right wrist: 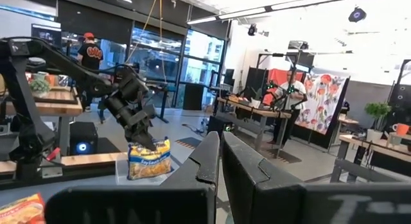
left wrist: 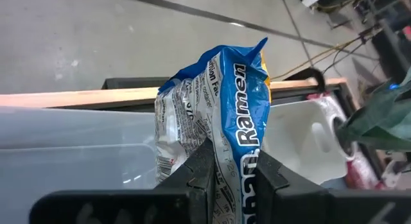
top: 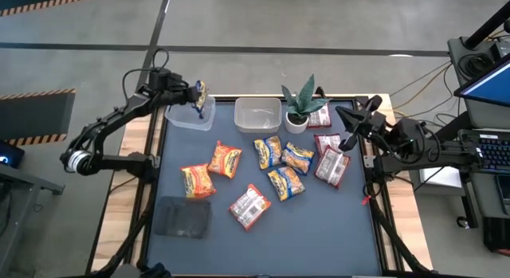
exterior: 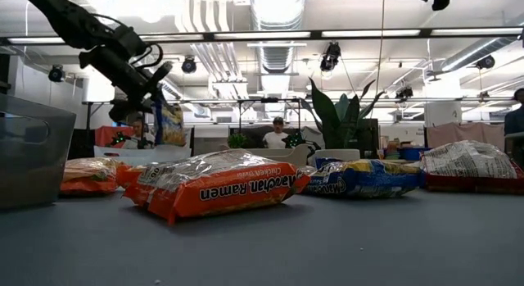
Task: Sort Maruchan noodles
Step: Put the blue noodle pack into the transparent bin
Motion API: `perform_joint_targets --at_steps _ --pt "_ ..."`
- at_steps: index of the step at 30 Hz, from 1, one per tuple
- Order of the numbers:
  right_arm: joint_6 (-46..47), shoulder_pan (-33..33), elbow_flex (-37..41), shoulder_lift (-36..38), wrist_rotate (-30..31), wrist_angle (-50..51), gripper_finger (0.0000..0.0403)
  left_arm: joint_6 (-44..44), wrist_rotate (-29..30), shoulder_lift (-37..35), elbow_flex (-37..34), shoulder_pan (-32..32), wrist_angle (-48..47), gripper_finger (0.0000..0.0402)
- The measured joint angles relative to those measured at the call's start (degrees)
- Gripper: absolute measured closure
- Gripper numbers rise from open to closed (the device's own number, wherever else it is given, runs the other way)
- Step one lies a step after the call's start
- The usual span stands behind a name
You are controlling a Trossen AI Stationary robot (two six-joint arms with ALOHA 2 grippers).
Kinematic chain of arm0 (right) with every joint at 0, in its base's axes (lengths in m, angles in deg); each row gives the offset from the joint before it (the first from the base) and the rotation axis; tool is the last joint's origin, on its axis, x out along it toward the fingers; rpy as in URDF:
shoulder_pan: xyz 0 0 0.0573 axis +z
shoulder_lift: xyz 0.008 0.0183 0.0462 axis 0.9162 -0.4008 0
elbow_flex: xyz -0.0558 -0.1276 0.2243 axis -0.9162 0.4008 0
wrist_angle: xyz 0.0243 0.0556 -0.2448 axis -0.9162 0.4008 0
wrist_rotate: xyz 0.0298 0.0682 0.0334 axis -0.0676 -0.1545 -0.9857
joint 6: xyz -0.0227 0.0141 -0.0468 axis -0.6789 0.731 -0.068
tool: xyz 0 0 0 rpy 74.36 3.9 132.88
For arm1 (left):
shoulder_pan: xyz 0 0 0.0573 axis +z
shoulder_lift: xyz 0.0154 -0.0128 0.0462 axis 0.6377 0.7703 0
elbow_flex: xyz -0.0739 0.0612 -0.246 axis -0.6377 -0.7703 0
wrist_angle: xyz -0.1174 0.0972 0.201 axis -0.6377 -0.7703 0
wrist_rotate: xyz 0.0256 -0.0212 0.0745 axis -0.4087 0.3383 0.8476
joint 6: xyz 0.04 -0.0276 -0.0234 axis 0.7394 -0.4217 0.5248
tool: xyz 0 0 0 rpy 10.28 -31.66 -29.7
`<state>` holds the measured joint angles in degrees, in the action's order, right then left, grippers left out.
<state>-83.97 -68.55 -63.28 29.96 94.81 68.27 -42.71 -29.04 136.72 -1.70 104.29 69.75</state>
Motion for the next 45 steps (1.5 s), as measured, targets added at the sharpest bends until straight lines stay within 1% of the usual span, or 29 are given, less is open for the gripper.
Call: perform_joint_targets --at_steps 5,9,17,24,29,33,35,37,39,45 --pt "-0.28 0.00 -0.02 0.02 0.00 -0.53 0.0394 3.57 0.35 0.21 -0.04 -0.02 -4.13 0.0366" --pt "-0.25 0.00 -0.02 0.02 0.00 -0.53 0.0394 3.43 0.19 -0.17 -0.11 -0.04 -5.10 0.0366" --pt "-0.13 0.00 -0.02 0.00 0.00 -0.56 0.0394 2.57 -2.51 -2.50 0.00 -0.11 -12.28 0.0366" --pt "-0.28 0.00 -0.02 0.00 0.00 -0.56 0.0394 3.35 -2.59 -3.79 0.00 -0.09 -14.96 0.0366" --pt "-0.17 0.00 -0.02 0.00 0.00 -0.56 0.0394 4.77 0.24 -3.68 0.00 0.00 -17.36 0.0362" --pt "-0.17 0.00 -0.02 0.00 0.00 -0.54 0.0394 5.17 1.71 -3.68 0.30 0.04 -19.07 0.0346" --pt "-0.17 0.00 -0.02 0.00 0.00 -0.53 0.0394 5.76 4.73 -3.68 1.26 0.02 -21.30 0.0337" --pt "-0.17 0.00 -0.02 0.00 0.00 -0.51 0.0394 7.97 9.28 -3.68 2.99 0.04 -24.70 0.0330" --pt "-0.15 0.00 -0.02 0.00 0.00 -0.49 0.0394 10.01 9.81 -3.57 4.44 0.11 -26.42 0.0327" --pt "-0.15 0.00 -0.02 0.00 0.00 -0.49 0.0394 10.28 10.68 -3.40 7.82 0.05 -28.79 0.0325"
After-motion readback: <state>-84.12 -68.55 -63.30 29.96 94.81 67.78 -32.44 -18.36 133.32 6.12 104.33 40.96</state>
